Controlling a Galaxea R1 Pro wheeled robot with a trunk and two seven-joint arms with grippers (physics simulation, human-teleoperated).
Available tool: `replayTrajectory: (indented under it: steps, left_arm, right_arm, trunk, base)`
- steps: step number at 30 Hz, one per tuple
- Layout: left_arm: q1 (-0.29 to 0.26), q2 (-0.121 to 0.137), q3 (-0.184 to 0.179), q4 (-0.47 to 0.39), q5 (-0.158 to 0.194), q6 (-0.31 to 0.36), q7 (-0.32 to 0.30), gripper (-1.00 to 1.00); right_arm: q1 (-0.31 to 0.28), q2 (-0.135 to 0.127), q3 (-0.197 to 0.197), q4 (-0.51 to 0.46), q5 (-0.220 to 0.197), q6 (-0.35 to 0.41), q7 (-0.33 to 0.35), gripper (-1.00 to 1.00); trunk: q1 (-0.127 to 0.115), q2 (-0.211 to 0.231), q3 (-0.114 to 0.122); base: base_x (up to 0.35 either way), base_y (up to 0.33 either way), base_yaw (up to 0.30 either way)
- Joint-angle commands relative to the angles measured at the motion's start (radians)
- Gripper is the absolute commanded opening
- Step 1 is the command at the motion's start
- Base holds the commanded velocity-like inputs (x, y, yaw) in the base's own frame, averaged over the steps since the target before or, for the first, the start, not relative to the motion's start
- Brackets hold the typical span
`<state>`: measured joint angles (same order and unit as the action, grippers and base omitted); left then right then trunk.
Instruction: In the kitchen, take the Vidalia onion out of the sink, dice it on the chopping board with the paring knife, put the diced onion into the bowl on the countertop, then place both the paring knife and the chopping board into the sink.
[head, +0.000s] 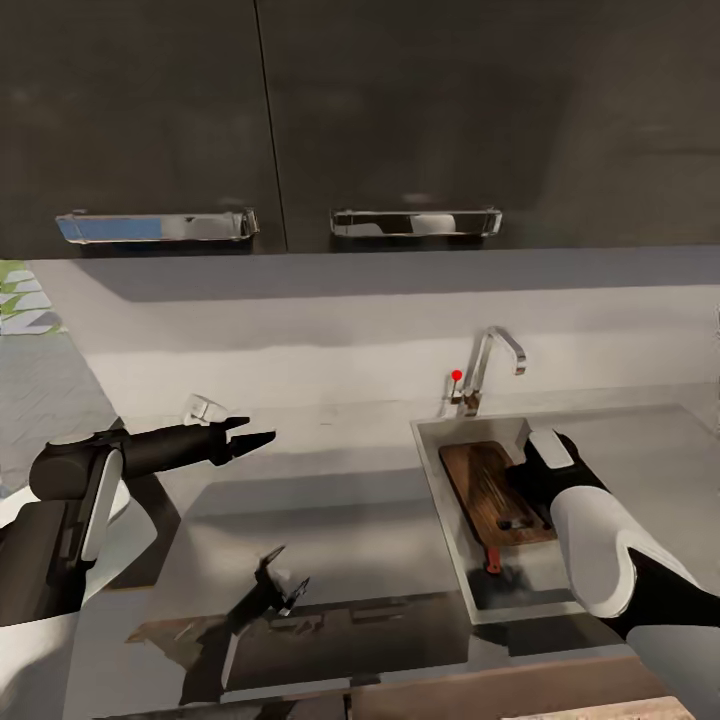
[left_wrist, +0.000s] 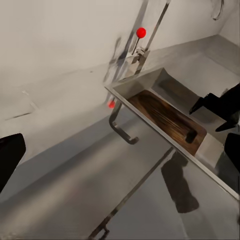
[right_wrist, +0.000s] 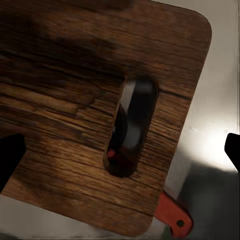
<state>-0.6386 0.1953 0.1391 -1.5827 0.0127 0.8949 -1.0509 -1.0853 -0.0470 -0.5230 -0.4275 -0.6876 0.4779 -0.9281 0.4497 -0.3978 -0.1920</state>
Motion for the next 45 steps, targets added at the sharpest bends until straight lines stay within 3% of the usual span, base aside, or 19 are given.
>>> replayTrajectory:
  steps: [1, 10, 14, 16, 17, 18, 20, 22, 26, 28, 31, 37, 38, 41, 45]
  left_arm:
    - [-0.001, -0.001, 0.001, 0.000, 0.001, 0.009, -0.003, 1.00]
    - [-0.001, -0.002, 0.001, 0.000, 0.001, 0.009, -0.003, 1.00]
    - [-0.001, -0.003, 0.001, 0.000, 0.001, 0.009, -0.003, 1.00]
    - [-0.001, -0.002, 0.001, 0.000, 0.001, 0.009, -0.003, 1.00]
    - [-0.001, -0.002, 0.001, 0.000, 0.001, 0.009, -0.003, 1.00]
    - [-0.001, -0.002, 0.001, 0.000, 0.001, 0.009, -0.003, 1.00]
    - [-0.001, -0.002, 0.001, 0.000, 0.001, 0.009, -0.003, 1.00]
    - [-0.001, -0.002, 0.001, 0.000, 0.001, 0.009, -0.003, 1.00]
    - [-0.001, -0.002, 0.001, 0.000, 0.001, 0.009, -0.003, 1.00]
    - [-0.001, -0.002, 0.001, 0.000, 0.001, 0.009, -0.003, 1.00]
    - [-0.001, -0.002, 0.002, 0.000, 0.001, 0.009, -0.003, 1.00]
    - [-0.001, -0.002, 0.002, 0.000, 0.001, 0.009, -0.003, 1.00]
    - [-0.001, -0.002, 0.003, 0.000, 0.001, 0.009, -0.003, 1.00]
    - [-0.001, -0.002, 0.004, 0.000, 0.001, 0.009, -0.002, 1.00]
    - [-0.001, 0.002, 0.009, 0.000, 0.001, 0.009, -0.002, 1.00]
  right_arm:
    - [-0.001, 0.004, -0.002, -0.014, -0.002, 0.024, -0.005, 1.00]
    - [-0.001, 0.052, 0.017, -0.117, -0.002, 0.160, 0.000, 1.00]
    - [-0.001, 0.067, 0.122, -0.162, -0.003, 0.200, 0.029, 1.00]
    - [-0.001, 0.071, 0.219, -0.191, -0.003, 0.210, 0.084, 1.00]
    - [-0.001, 0.072, 0.311, -0.217, -0.002, 0.213, 0.142, 1.00]
    - [-0.001, 0.073, 0.495, -0.273, -0.002, 0.216, 0.246, 1.00]
    - [-0.001, 0.073, 0.680, -0.344, 0.000, 0.216, 0.329, 1.00]
    - [-0.001, 0.073, 0.732, -0.377, 0.001, 0.216, 0.346, 1.00]
    - [-0.001, 0.073, 0.782, -0.429, 0.001, 0.215, 0.362, 1.00]
    - [-0.001, 0.068, 0.840, -0.468, 0.002, 0.214, 0.393, 1.00]
    - [-0.001, 0.053, 0.869, -0.483, 0.005, 0.213, 0.444, 1.00]
    - [-0.001, -0.021, 0.905, -0.496, 0.010, 0.191, 0.656, 1.00]
    - [-0.001, -0.052, 0.924, -0.497, 0.012, 0.145, 0.722, 1.00]
    - [-0.001, -0.078, 0.972, -0.497, 0.012, 0.107, 0.762, 1.00]
    - [-0.001, -0.093, 1.024, -0.497, 0.013, 0.091, 0.777, 1.00]
  trunk:
    - [0.000, -0.002, -0.002]
    - [0.000, -0.002, -0.002]
    - [0.000, -0.002, -0.002]
    - [0.000, -0.002, -0.002]
    - [0.000, -0.002, -0.002]
    - [0.000, -0.002, -0.002]
    - [0.000, -0.002, -0.002]
    - [0.000, -0.002, -0.002]
    - [0.000, -0.002, -0.002]
    - [0.000, -0.002, -0.002]
    - [0.000, -0.002, -0.002]
    - [0.000, -0.002, -0.002]
    - [0.000, -0.002, -0.002]
    - [0.000, -0.002, -0.002]
    - [0.000, -0.002, 0.002]
  base:
    - [-0.230, 0.000, 0.000]
    - [-0.304, 0.000, 0.000]
    - [-0.330, 0.000, 0.000]
    - [-0.330, 0.000, 0.000]
    - [-0.331, 0.000, 0.000]
    - [-0.331, 0.000, 0.000]
    - [-0.331, 0.000, 0.000]
    - [-0.331, 0.000, 0.000]
    - [-0.331, 0.000, 0.000]
    - [-0.331, 0.000, 0.000]
    - [-0.331, 0.000, 0.000]
    - [-0.331, 0.000, 0.000]
    - [-0.331, 0.000, 0.000]
    - [-0.331, 0.000, 0.000]
    - [-0.331, 0.000, 0.000]
